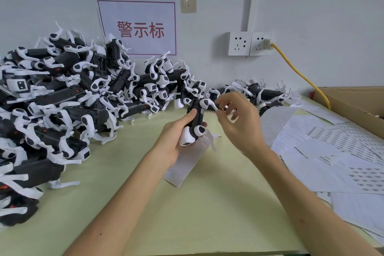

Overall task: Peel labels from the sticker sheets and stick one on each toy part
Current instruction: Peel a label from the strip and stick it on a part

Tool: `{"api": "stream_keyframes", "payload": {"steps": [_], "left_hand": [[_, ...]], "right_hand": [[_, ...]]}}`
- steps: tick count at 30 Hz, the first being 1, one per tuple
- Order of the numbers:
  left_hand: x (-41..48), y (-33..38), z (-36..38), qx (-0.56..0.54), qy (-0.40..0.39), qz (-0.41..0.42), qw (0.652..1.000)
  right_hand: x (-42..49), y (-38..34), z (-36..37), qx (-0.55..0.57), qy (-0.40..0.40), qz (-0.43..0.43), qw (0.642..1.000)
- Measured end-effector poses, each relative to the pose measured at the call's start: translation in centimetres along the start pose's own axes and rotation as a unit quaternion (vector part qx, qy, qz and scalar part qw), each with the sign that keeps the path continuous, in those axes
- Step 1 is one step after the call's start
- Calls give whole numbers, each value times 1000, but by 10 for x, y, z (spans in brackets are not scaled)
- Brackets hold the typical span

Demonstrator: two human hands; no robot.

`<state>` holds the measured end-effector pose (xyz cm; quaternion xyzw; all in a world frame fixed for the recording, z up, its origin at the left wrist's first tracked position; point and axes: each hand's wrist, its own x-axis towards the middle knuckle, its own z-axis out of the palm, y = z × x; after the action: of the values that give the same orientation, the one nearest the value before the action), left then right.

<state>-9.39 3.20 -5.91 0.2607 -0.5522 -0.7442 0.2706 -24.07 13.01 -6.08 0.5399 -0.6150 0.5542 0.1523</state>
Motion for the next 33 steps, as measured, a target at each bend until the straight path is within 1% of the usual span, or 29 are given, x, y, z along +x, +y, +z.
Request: {"api": "stream_keyframes", "payload": {"steps": [2, 4, 6, 7, 9, 12, 14, 17, 20, 23, 25, 29, 31, 33], "left_hand": [[-1, 3, -3, 19, -19, -4, 1000], [-4, 4, -2, 31, -53, -15, 998], [-4, 4, 0, -1, -70, -36, 997], [-4, 4, 0, -27, -67, -47, 996], [-1, 5, -2, -79, -51, -52, 994], [1, 9, -7, -123, -16, -21, 992], [2, 11, -9, -85, 3, 4, 996], [4, 10, -9, -14, 4, 22, 1000], [2, 9, -7, -3, -10, 35, 999], [2, 8, -6, -24, 6, 44, 999], [4, 9, -8, -57, 11, 49, 997], [6, 12, -12, -163, 25, 55, 985], [7, 13, -14, -175, 29, 62, 982], [8, 10, -14, -159, 47, 63, 984]], "right_hand": [[1, 4, -3, -74, -22, -58, 995], [2, 6, -3, -124, -78, -93, 985], [1, 7, -1, -124, -128, -97, 979], [1, 7, 0, -114, -139, -91, 979], [1, 8, -1, -83, -137, -70, 985], [3, 10, -5, -50, -96, -26, 994], [4, 11, -6, -46, -81, 0, 996], [3, 11, -3, -28, -72, 65, 995], [3, 10, -3, 6, -65, 123, 990], [5, 8, -3, 69, -83, 170, 980], [6, 7, -6, 142, -121, 214, 959], [7, 8, -7, 292, -194, 294, 889], [8, 10, -4, 340, -197, 337, 855], [10, 11, -5, 380, -174, 398, 816]]}}
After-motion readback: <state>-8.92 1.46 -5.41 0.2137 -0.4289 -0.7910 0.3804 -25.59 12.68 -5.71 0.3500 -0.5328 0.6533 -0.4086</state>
